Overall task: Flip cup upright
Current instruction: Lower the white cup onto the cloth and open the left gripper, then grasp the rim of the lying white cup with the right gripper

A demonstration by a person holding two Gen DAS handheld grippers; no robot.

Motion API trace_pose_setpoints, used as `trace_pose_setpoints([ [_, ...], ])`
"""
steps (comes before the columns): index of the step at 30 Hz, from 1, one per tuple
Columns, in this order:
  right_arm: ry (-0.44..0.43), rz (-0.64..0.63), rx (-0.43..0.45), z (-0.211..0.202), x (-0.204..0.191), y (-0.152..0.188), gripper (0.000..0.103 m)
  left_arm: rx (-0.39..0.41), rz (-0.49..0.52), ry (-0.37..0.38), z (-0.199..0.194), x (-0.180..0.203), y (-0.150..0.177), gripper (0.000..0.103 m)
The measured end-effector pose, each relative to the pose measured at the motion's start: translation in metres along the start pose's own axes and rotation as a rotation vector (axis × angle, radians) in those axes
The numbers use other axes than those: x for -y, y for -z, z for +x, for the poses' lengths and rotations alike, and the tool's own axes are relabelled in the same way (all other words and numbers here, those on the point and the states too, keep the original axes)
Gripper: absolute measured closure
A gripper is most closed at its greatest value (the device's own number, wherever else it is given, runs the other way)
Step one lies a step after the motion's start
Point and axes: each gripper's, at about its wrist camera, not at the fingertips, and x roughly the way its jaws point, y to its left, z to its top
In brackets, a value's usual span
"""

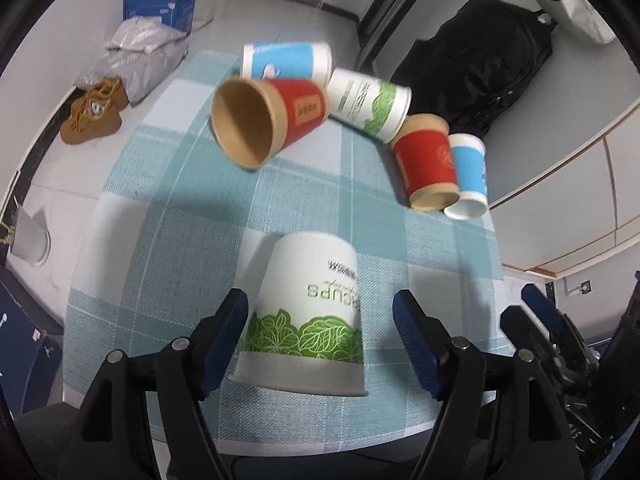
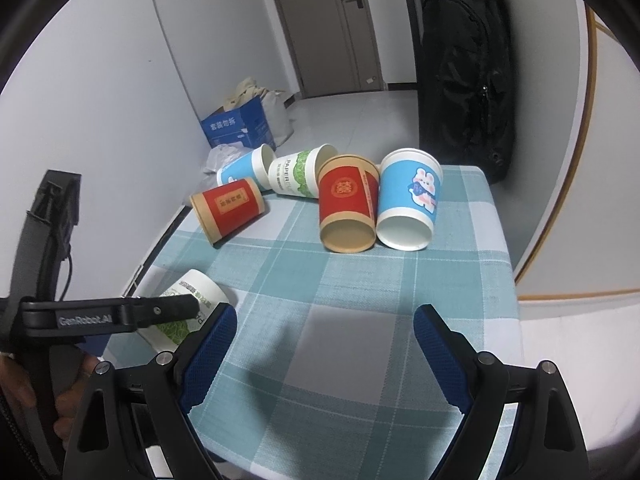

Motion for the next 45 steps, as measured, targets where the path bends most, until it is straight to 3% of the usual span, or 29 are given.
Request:
trace_pose_setpoints([
  [7, -0.011, 0.021, 0.004, -0.005, 0.005, 0.001, 0.012, 0.134, 0.051, 0.018, -0.038, 0.017, -0.009, 0.031],
  [12, -0.028, -0.001, 0.055, -0.015, -0.002, 0.0, 0.012, 0.246, 0.093, 0.003, -0.071, 0.031, -0.015, 0.031],
  [18, -0.083, -0.036, 0.149, -0.033, -0.017, -0.006, 0.012, 0.465, 0.174, -0.071, -0.112, 0.042, -0.002, 0.015],
  [22, -0.112, -0.075, 0.195, -0.041, -0.03, -0.008, 0.012, 0.554, 0.196, -0.088, -0.122, 0.035, 0.01, 0.013],
  [29, -0.135, -0.136, 0.215, -0.046, -0.049, -0.005, 0.011, 0.561, 0.096, -0.128, -0.111, 0.006, 0.011, 0.013],
  [39, -0.133, -0.184, 0.194, -0.045, -0.068, -0.002, 0.011, 0.522, 0.074, -0.12, -0.112, -0.003, 0.015, 0.013],
  [45, -0.136, -0.233, 0.17, -0.036, -0.083, 0.004, 0.012, 0.565, 0.005, -0.166, -0.124, -0.023, 0.011, 0.013],
])
